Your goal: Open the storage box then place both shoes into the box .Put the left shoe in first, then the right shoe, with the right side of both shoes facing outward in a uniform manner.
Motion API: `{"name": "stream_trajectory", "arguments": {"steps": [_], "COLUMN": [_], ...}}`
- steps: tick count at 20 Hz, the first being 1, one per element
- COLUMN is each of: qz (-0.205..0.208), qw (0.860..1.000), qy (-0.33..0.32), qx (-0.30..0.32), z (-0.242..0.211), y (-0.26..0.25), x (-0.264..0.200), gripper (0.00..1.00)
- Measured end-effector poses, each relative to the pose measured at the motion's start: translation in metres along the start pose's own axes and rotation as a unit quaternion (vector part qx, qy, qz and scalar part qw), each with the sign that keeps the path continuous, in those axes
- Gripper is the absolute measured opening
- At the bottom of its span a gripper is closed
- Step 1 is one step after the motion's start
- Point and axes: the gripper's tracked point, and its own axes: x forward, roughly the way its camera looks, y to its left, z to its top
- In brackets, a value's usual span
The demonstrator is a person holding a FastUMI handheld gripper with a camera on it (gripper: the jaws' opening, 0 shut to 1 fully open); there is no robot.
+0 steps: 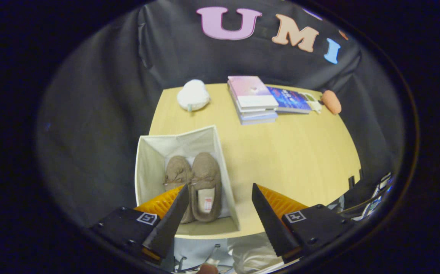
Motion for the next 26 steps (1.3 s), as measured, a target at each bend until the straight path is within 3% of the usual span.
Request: {"name": "stream_trajectory", "arguments": {"steps": [4, 9, 11, 18, 26], "qz": [-0.038, -0.04, -0.024, 0.024, 0.049], "qw": [0.996, 0.984, 0.976, 0.926, 0.878], "qy": [-0.075, -0.176, -0.217, -0.376, -0.476], "qx": [0.005, 0.007, 0.014, 0.011, 0.016], "z": [0.042, 0.095, 0.115, 0.176, 0.185], "y": [-0.081, -0.16, -0.176, -0.206, -0.232], "x": [-0.019, -0.032, -0.037, -0.082, -0.11], "gripper": [1.0, 1.0, 1.0, 1.0, 1.0]}}
